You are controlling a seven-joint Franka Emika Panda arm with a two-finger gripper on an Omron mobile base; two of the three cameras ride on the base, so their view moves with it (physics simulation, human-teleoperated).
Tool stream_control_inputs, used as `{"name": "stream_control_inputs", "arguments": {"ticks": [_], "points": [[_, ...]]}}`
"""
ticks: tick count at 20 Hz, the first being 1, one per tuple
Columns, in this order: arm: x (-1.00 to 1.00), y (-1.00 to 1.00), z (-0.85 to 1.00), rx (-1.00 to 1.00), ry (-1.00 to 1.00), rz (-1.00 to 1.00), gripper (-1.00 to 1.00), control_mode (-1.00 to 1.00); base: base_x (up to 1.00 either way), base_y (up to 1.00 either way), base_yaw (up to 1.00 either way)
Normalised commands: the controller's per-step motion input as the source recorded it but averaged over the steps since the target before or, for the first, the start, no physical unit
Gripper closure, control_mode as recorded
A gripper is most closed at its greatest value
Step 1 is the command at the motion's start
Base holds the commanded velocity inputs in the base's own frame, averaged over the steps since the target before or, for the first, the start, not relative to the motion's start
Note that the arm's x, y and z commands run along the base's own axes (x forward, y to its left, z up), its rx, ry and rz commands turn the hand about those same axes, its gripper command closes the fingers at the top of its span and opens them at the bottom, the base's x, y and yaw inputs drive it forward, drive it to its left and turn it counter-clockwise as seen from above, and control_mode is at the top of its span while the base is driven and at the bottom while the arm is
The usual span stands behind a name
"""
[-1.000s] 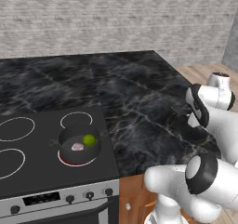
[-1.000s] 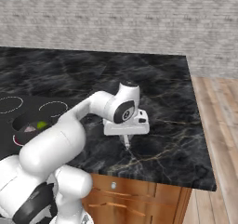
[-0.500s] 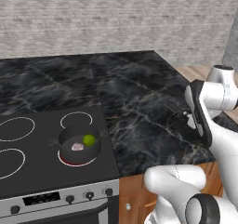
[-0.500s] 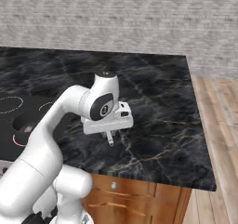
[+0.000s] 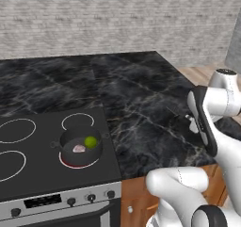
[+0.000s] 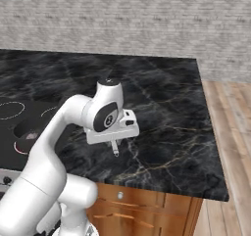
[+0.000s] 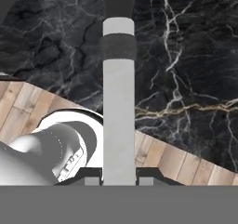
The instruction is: Put the garlic and lime in the pot. Retrieve the spatula and lightly stir the vegetables in the pot.
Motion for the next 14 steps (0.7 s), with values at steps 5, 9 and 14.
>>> {"name": "stream_control_inputs", "arguments": {"ticks": [5,9,14], "points": [[0.0,0.0,0.0,0.0,0.0,0.0,1.0,1.0,-0.45,0.72,0.0],[0.0,0.0,0.0,0.0,0.0,0.0,1.0,1.0,-0.25,0.69,-0.01],[0.0,0.0,0.0,0.0,0.0,0.0,1.0,1.0,-0.02,0.65,-0.01]]}}
